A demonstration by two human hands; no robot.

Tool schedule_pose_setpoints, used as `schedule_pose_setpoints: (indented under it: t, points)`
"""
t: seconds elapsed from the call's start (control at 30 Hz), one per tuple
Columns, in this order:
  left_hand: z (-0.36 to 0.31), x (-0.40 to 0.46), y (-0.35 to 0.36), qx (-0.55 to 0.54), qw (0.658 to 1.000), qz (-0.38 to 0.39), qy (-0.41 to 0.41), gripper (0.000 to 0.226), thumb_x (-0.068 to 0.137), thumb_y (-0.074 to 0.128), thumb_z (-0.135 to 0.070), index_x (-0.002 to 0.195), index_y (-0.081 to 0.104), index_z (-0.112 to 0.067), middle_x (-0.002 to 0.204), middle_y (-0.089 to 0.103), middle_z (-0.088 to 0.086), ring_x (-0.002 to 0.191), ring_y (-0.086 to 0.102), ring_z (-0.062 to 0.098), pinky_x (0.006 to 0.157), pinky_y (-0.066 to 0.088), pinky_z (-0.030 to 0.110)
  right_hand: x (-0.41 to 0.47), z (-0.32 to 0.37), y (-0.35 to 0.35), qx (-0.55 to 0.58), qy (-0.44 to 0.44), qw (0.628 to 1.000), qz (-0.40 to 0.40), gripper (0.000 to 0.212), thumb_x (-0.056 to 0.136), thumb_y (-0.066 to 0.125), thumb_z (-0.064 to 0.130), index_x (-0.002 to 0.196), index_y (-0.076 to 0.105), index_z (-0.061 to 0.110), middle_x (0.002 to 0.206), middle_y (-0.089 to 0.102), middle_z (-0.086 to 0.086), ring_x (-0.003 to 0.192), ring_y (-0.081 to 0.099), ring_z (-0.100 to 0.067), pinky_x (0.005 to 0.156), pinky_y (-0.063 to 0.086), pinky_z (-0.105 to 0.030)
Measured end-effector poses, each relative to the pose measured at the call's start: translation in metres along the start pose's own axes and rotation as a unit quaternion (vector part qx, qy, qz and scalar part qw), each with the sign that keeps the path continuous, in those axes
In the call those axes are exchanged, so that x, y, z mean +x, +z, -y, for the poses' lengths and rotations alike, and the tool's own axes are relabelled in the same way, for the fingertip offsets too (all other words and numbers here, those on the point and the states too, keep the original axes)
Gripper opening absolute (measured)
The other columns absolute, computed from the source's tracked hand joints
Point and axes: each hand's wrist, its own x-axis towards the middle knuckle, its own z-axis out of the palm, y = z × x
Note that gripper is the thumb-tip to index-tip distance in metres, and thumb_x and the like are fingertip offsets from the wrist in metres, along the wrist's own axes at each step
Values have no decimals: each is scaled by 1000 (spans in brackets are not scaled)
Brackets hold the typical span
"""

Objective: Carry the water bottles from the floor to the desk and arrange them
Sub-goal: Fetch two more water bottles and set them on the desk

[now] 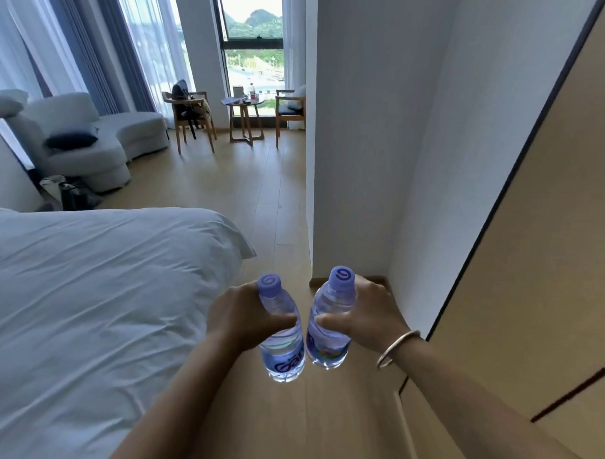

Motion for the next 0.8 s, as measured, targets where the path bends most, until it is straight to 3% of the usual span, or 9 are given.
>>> schedule_pose_setpoints:
  t: [0.13,0.27,0.37,0.57,0.8]
  points:
    - [25,65,5,5,1000,-6,-5,38,61,67,-63,61,50,-28,60,53,-10,56,51,10,47,27,15,63,-2,13,1,-1,1000,9,42,63,77,44,93,62,18,85,68,1,77,63,-16,72,53,-31]
    - [57,143,1,3,1000,-13,-2,43,60,70,-61,55,41,-30,55,46,-14,53,45,7,46,25,13,144,5,29,-1,5,1000,2,37,63,77,41,89,62,20,81,67,4,74,62,-14,65,46,-22]
    - [84,199,-3,14,1000,-9,3,46,59,69,-63,53,36,-32,50,42,-14,52,44,7,45,24,14,206,13,40,13,17,1000,-15,35,60,78,37,88,64,22,79,67,5,74,63,-15,66,47,-23]
    - [135,289,-2,31,999,-7,7,42,59,70,-64,61,41,-33,61,49,-10,55,44,9,46,25,17,309,20,66,27,39,998,-40,33,58,78,34,84,64,22,78,67,4,76,63,-17,68,49,-28]
    - [180,354,12,18,1000,6,-10,38,60,69,-63,66,46,-34,64,52,-10,58,48,11,55,31,20,394,14,94,22,16,999,-18,33,59,80,36,83,59,30,70,58,15,67,58,-9,56,35,-8]
